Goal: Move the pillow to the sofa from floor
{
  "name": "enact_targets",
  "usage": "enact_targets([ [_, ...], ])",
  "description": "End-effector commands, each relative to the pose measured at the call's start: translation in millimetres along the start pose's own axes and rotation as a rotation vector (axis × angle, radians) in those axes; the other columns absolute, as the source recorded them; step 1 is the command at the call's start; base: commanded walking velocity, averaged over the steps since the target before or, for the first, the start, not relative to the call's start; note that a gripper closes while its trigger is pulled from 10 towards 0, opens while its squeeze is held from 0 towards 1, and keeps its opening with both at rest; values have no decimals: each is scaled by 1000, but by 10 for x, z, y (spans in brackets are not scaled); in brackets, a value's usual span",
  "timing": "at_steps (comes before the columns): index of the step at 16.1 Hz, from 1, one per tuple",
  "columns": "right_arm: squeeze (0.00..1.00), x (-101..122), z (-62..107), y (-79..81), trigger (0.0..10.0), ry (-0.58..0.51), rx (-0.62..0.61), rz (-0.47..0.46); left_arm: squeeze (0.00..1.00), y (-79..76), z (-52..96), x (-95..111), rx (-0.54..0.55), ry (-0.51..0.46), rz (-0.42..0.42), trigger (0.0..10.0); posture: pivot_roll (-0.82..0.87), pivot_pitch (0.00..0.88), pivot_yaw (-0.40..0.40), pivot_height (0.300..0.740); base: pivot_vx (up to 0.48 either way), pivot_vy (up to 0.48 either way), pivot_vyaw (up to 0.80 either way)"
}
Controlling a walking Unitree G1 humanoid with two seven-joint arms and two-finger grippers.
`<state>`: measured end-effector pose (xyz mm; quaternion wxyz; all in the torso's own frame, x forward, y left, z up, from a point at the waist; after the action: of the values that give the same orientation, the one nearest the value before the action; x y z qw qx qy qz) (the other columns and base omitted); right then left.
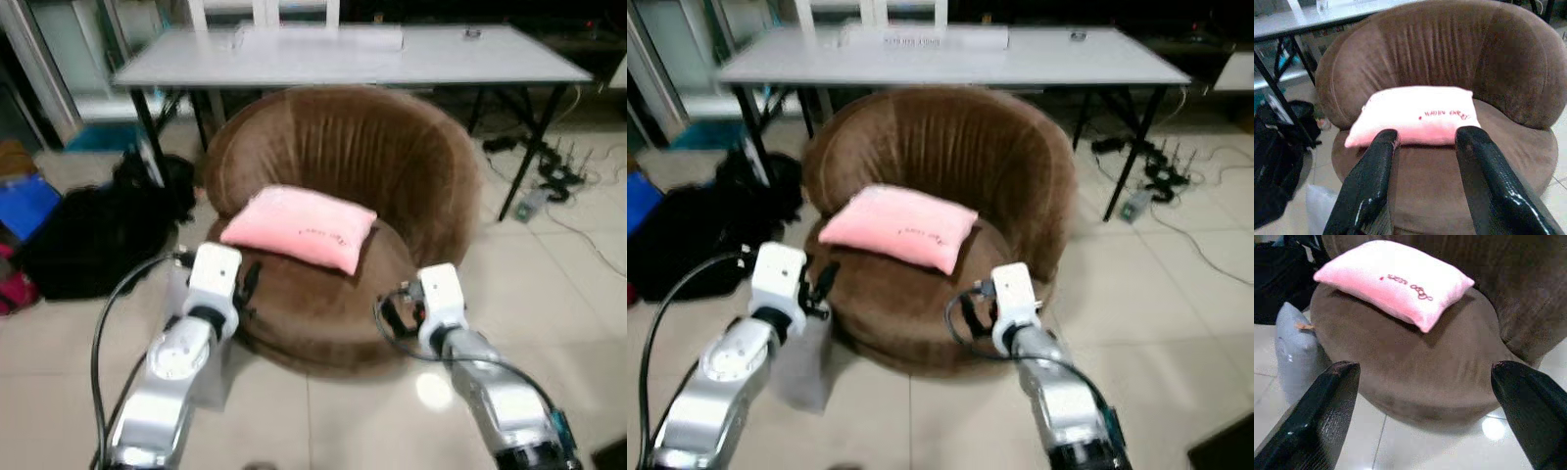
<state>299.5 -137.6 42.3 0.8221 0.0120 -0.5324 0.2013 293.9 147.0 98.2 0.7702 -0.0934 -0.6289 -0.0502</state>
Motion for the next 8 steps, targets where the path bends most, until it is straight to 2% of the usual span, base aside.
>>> enact_targets([
  [1, 0, 79, 1, -48, 10000, -27, -11, -19, 0, -2, -2, 43, -8, -7, -8, 10000, 72, 0, 14, 740, 0, 334, 0],
  [2, 0, 80, 2, -50, 10000, -27, -11, -20, 0, 0, 2, 41, -8, -6, -11, 10000, 72, 0, 14, 740, 0, 341, 0],
  [8, 0, 82, -4, -34, 10000, -28, 0, -22, 0, 165, 63, 93, 37, -17, -77, 10000, 86, 0, 7, 740, 0, 456, -505],
])
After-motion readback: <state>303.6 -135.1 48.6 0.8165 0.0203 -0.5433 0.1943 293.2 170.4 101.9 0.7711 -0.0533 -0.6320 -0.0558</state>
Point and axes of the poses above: a point about 5 cm out from each wrist's last joint towards the gripper, its own z axis pointing back from the gripper into the wrist, its own x axis along the axis of the wrist's last joint, y = z × x, the point moved 3 cm from there along -z, pointing out of the wrist towards the gripper, and after that the axes turned 13 degrees about z, right-handed, at the moved point
